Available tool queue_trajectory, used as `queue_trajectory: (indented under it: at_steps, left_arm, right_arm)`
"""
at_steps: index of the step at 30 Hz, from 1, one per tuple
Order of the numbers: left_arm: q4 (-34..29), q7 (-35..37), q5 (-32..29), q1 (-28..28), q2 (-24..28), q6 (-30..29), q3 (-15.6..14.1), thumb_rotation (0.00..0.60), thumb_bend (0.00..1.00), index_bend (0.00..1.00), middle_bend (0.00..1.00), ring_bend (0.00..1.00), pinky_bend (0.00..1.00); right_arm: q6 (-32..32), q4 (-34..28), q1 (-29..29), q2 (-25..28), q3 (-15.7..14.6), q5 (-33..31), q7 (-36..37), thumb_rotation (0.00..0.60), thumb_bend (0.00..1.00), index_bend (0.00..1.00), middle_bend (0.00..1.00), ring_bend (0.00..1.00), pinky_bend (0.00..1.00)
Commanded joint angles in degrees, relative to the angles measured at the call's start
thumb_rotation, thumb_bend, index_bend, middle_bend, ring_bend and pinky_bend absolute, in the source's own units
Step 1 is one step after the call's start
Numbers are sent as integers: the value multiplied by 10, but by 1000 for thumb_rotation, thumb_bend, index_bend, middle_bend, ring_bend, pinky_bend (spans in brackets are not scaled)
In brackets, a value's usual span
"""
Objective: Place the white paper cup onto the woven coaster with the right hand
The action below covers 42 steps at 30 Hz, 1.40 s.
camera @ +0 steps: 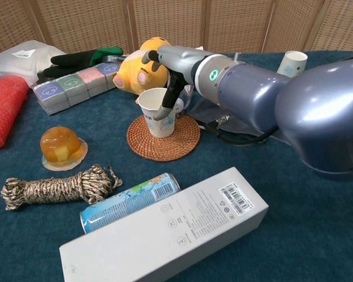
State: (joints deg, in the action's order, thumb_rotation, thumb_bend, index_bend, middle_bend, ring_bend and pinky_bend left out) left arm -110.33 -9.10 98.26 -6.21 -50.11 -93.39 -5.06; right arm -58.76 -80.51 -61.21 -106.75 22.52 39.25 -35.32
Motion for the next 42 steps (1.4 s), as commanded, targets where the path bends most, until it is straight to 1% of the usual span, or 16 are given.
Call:
queue_trajectory:
  at_steps: [1, 4, 8, 12, 15, 19, 22, 26, 28, 31, 36, 39, 42]
  left_arm:
    - [0, 2, 1, 0, 1, 0, -1, 600, 274, 0, 0, 0, 0]
    - [1, 4, 4, 0, 2, -1, -1, 600, 275, 0, 0, 0, 0]
    - [1, 3, 7, 0, 1, 0, -3, 600, 274, 0, 0, 0, 0]
    - [0, 1, 8, -1, 1, -2, -2, 600, 274, 0, 0, 0, 0]
    - [0, -1, 9, -1, 0, -2, -3, 600, 275, 0, 0, 0, 0]
    - [1, -5, 10, 0, -3, 3, -4, 600, 274, 0, 0, 0, 0]
    - [3, -10, 12, 2, -6, 8, -5, 600, 274, 0, 0, 0, 0]
    - [3, -18, 11, 5, -11, 15, -4, 600, 275, 0, 0, 0, 0]
    - [3, -20, 8, 6, -12, 17, -4, 600, 275, 0, 0, 0, 0]
    - [4, -25, 5, 7, -15, 20, -3, 600, 275, 0, 0, 0, 0]
    - [6, -37, 2, 10, -23, 30, -3, 600, 274, 0, 0, 0, 0]
    - [7, -48, 0, 12, -29, 36, -4, 600, 275, 0, 0, 0, 0]
    - [7, -56, -1, 12, -33, 38, -4, 600, 274, 0, 0, 0, 0]
  right_arm:
    - [-29, -53, 26, 34, -17, 37, 10, 600, 0, 0, 113, 369, 343]
    - [-51, -98, 52, 71, -32, 73, 25, 600, 0, 0, 113, 369, 343]
    - [-71, -132, 82, 112, -41, 109, 50, 600, 0, 0, 114, 369, 343]
    - [-85, -158, 109, 155, -46, 130, 71, 600, 0, 0, 114, 369, 343]
    - [-97, -170, 134, 188, -55, 156, 95, 600, 0, 0, 115, 369, 343]
    - [-110, -165, 168, 225, -72, 197, 138, 600, 0, 0, 115, 367, 343]
    - [-122, -156, 197, 247, -83, 230, 187, 600, 0, 0, 115, 362, 343]
    - [-130, -140, 237, 284, -107, 277, 258, 600, 0, 0, 115, 356, 335]
    - [-134, -132, 252, 299, -119, 293, 276, 600, 0, 0, 115, 350, 334]
    - [-135, -119, 277, 326, -139, 311, 296, 600, 0, 0, 115, 324, 322]
    - [-141, -101, 313, 359, -168, 327, 299, 600, 0, 0, 99, 257, 274]
    - [-140, -94, 335, 377, -184, 322, 283, 600, 0, 0, 79, 188, 226]
    - [-141, -84, 355, 393, -196, 323, 287, 600, 0, 0, 29, 105, 155]
